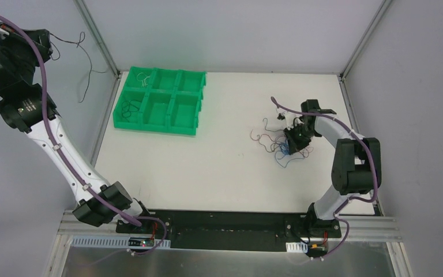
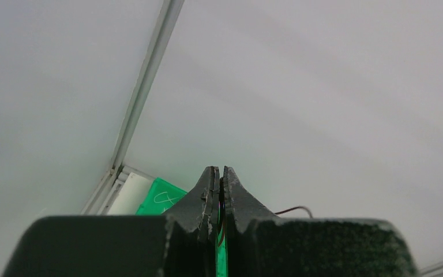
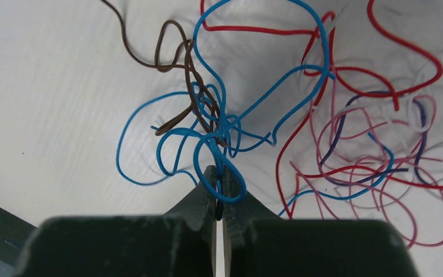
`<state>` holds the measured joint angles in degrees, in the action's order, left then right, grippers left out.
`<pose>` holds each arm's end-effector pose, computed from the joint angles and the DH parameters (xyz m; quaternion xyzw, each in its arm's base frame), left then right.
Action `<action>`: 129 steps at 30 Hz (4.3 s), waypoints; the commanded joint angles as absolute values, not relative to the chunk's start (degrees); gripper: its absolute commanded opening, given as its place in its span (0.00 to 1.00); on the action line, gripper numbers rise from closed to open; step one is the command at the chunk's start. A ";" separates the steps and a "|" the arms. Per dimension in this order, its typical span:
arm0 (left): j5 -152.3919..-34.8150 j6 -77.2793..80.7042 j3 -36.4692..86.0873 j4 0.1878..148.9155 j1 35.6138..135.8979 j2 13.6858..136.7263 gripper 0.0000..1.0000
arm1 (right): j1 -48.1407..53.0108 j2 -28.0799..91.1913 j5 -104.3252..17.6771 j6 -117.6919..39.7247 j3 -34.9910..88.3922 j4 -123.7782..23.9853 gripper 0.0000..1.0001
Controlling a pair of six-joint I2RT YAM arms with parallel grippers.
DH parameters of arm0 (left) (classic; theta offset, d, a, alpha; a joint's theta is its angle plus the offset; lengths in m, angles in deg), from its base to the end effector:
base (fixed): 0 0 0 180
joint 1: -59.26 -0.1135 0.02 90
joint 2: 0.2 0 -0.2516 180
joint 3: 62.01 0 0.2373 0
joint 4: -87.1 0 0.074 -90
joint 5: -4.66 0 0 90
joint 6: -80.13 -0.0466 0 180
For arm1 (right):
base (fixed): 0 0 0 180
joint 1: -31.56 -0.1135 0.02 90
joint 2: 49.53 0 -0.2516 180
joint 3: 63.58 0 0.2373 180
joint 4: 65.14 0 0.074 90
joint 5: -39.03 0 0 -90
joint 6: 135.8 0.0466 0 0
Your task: Untangle the cables
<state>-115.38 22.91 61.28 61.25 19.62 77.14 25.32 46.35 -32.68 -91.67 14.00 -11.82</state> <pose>0.1976 0.1334 0.5688 -0.1555 0.5719 -0.1008 0.7991 0.3049 0.0481 0.1771 -0.4509 0.8644 0.0942 0.2015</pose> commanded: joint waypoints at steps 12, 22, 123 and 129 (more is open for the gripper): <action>-128.92 35.79 64.22 80.83 18.34 77.72 0.00 | 27.37 45.19 -27.91 -89.63 19.69 -5.03 0.00; -131.15 36.67 63.20 86.62 24.34 77.94 0.00 | 26.20 47.07 -25.42 -84.63 22.84 -5.94 0.00; -115.32 21.76 92.43 90.53 38.99 110.16 0.00 | 22.84 51.45 -26.44 -78.76 26.27 -7.35 0.00; -114.27 16.56 93.93 92.78 44.31 113.84 0.00 | 22.76 51.77 -26.88 -78.50 26.16 -7.70 0.00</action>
<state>-114.82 20.46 91.29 88.22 41.13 111.87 23.07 51.55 -26.71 -79.25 24.17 -8.17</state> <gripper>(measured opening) 0.017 0.020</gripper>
